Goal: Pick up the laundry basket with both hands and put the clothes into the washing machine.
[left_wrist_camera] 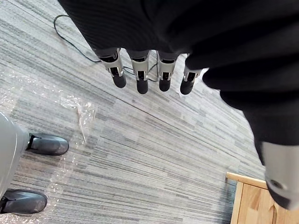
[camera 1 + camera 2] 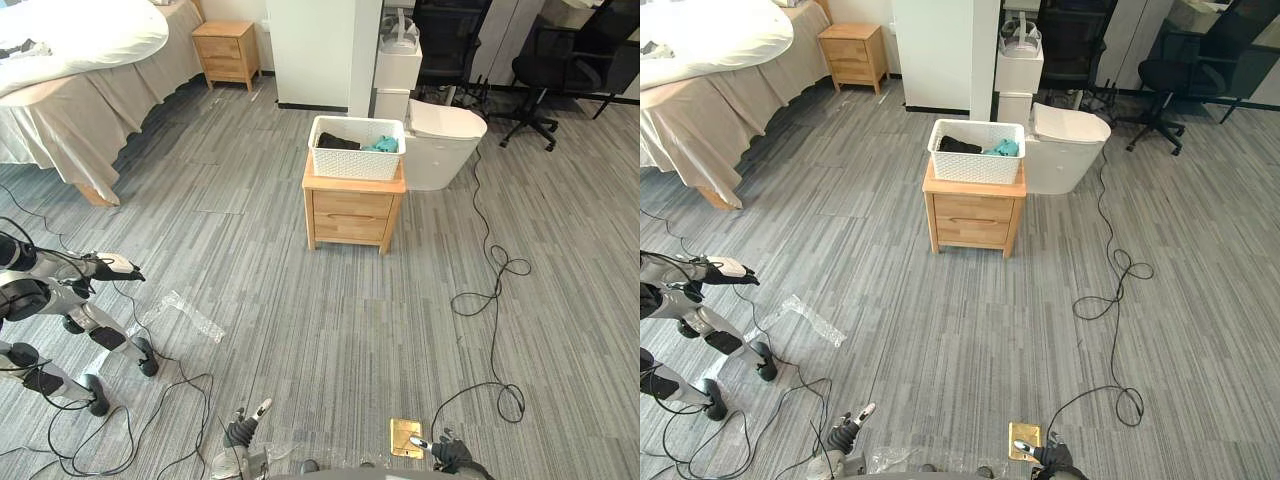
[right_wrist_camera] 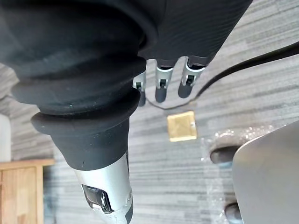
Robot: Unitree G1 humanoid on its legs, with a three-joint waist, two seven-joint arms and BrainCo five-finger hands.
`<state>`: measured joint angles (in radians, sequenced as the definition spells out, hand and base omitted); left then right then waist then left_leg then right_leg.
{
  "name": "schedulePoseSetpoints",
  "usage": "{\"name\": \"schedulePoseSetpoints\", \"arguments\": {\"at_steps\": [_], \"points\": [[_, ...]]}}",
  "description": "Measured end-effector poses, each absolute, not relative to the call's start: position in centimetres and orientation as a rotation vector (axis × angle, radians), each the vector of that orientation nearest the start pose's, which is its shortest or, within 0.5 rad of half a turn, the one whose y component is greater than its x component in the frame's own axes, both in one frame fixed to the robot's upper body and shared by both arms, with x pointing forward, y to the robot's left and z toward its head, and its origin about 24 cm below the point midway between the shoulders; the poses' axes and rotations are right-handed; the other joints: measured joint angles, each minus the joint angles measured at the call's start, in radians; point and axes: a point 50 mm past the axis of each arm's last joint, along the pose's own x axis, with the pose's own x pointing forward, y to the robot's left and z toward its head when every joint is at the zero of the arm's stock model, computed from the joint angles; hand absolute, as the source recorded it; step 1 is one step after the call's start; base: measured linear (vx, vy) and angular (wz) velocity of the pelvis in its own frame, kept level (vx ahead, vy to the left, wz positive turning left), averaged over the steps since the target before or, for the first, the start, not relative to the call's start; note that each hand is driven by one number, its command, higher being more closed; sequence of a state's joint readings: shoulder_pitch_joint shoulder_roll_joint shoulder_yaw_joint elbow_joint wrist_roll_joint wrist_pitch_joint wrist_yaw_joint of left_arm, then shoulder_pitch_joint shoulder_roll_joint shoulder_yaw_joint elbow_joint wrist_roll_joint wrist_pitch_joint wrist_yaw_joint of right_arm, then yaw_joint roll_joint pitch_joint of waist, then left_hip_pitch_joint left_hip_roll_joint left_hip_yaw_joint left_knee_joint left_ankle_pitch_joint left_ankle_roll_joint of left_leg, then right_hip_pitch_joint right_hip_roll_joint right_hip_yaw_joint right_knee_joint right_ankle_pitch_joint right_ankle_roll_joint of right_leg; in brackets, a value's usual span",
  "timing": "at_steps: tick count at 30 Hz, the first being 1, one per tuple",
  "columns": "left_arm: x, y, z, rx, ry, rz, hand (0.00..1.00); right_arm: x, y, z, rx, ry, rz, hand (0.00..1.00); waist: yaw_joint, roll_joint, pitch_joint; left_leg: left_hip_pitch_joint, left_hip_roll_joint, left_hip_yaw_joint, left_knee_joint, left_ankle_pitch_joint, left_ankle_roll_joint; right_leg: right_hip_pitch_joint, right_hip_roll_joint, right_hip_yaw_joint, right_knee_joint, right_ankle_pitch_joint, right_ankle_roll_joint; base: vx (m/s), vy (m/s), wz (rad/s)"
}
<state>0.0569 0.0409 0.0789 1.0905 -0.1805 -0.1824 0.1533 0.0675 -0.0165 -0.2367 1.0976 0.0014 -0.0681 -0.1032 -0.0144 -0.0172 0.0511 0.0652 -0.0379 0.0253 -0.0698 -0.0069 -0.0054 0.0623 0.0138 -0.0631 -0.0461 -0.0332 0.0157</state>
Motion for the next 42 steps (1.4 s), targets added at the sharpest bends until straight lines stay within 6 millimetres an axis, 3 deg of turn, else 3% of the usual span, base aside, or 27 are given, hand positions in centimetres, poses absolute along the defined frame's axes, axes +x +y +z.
{"name": "schedulePoseSetpoints", "arguments": {"at_steps": [42], "points": [[10.37, 19.01, -15.8, -0.118, 0.972, 0.365, 0.0, 9.13, -19.23, -16.49, 0.103, 1.104, -0.362, 0.0, 0.0, 0.009, 0.002, 0.006, 0.0, 0.0, 0.0, 0.0, 0.0, 0.019, 0.001, -0.016, -0.01, 0.0, 0.0, 0.01, 0.0, 0.0]]}}
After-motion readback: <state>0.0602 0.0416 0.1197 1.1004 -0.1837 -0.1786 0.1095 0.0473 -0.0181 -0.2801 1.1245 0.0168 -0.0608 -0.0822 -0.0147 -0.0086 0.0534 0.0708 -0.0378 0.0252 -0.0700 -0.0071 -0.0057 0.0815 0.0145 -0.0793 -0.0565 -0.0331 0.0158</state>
